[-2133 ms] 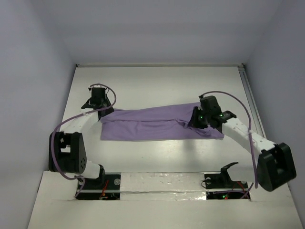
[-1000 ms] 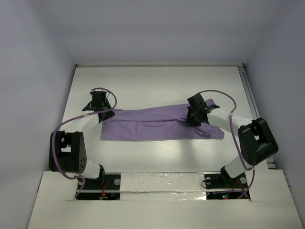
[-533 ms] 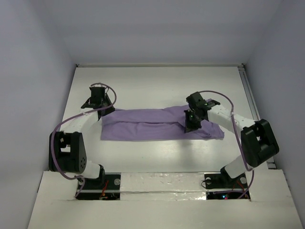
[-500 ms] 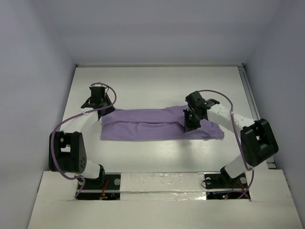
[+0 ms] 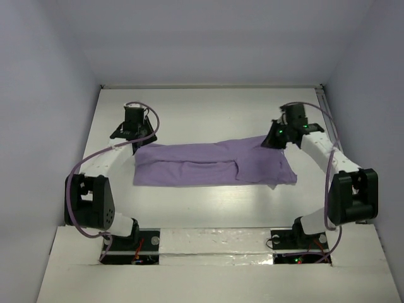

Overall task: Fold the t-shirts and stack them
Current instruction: Fold the other side of the tshirt into a rectangle, then rotate the tshirt 90 degrees

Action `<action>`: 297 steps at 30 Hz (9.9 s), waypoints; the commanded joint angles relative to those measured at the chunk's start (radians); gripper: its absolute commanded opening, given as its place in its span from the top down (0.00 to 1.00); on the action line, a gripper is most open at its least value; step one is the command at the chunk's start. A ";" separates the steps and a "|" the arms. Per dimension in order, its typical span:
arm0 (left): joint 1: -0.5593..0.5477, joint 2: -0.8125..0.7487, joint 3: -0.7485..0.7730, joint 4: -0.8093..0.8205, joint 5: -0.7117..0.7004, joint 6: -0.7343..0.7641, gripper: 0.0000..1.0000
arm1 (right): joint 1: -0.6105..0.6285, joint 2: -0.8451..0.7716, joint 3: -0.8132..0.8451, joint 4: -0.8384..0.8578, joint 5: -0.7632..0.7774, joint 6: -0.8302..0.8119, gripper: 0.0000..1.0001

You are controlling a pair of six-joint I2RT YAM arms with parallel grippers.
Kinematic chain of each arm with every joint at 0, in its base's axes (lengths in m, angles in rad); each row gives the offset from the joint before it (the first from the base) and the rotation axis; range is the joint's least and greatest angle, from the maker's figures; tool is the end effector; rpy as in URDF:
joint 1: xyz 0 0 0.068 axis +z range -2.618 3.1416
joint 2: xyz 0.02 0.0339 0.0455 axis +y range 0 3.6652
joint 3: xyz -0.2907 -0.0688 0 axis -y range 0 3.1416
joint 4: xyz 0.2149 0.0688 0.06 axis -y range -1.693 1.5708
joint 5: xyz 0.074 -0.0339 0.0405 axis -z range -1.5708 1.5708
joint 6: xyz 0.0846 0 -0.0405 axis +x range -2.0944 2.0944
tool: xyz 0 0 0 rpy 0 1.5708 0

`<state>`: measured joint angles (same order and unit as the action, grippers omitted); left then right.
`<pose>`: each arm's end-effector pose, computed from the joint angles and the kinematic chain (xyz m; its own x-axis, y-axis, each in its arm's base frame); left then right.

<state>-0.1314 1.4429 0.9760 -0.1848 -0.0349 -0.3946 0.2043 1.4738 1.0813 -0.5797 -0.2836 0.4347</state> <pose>0.3254 -0.0400 0.2625 -0.5949 -0.3089 -0.7421 -0.1357 0.9485 -0.2861 0.2898 0.0842 0.2478 -0.8808 0.2304 -0.4137 0.0240 0.8942 0.4470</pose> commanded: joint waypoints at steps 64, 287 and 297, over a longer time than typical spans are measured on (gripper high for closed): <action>0.202 0.261 0.067 0.082 0.081 0.029 1.00 | -0.341 0.417 0.206 0.362 0.018 0.032 1.00; -0.326 -0.358 -0.424 -0.271 0.234 -0.313 0.55 | 0.629 -0.240 -0.748 0.560 0.050 0.754 0.86; -0.450 -0.352 -0.525 -0.200 0.437 -0.332 0.58 | 0.629 -0.581 -0.709 0.069 0.264 0.716 1.00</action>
<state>-0.5594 1.0985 0.4519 -0.3897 0.3332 -0.7231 0.8261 0.9398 0.3408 -0.3061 -0.1078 1.1786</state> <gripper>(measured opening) 0.417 0.010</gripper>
